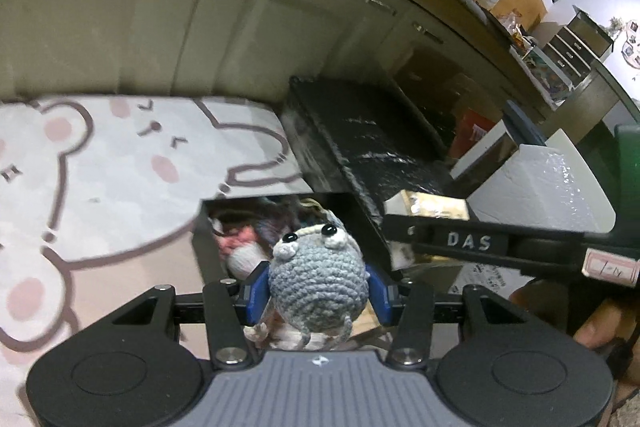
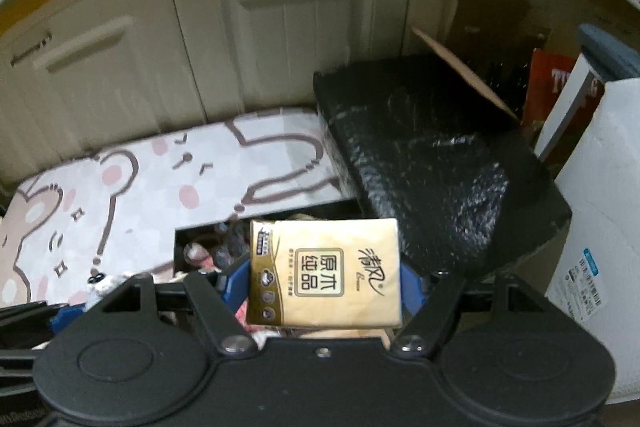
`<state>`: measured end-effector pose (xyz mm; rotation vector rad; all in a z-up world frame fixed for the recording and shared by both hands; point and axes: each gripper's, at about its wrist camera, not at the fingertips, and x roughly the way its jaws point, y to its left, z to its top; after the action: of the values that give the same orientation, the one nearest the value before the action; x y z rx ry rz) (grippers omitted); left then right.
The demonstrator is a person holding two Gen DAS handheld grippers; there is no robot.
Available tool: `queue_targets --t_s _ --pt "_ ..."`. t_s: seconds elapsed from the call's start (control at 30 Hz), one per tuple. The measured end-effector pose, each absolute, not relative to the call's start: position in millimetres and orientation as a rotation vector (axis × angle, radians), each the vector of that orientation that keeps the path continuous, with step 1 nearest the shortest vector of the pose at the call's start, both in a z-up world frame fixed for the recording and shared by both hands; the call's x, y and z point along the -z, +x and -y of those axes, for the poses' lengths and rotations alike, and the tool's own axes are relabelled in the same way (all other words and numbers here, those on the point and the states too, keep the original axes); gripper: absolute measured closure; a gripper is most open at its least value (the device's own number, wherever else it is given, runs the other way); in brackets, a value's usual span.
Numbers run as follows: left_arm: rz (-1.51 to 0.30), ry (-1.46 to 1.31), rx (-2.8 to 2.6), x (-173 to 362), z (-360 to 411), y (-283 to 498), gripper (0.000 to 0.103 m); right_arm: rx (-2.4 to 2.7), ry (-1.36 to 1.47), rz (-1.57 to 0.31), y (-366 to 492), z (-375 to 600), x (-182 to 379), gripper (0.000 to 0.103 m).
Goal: Organize objects
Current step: 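Lift the tissue pack and crochet mouse and carry them over the black box, then lower the tissue pack and crochet mouse into the box and open both grippers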
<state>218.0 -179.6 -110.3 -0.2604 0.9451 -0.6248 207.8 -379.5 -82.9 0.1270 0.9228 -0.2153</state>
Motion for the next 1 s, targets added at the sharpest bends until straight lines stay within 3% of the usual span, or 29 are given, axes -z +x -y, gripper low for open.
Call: queue_targets --t_s 0.6,0.7,0.83,1.0 --pt "-1.053 -0.325 0.587 162 192 230 0.051 0.171 0.086 -1.128 218 391 139 0.029" --pt "-1.066 -0.32 0.58 164 189 230 0.045 0.163 0.083 -1.151 220 389 146 0.029" --pt "-1.067 -0.307 0.562 161 187 230 0.029 0.16 0.104 -1.162 221 389 152 0.029" --pt "-1.069 -0.306 0.535 160 182 232 0.028 0.16 0.114 -1.178 221 391 158 0.02"
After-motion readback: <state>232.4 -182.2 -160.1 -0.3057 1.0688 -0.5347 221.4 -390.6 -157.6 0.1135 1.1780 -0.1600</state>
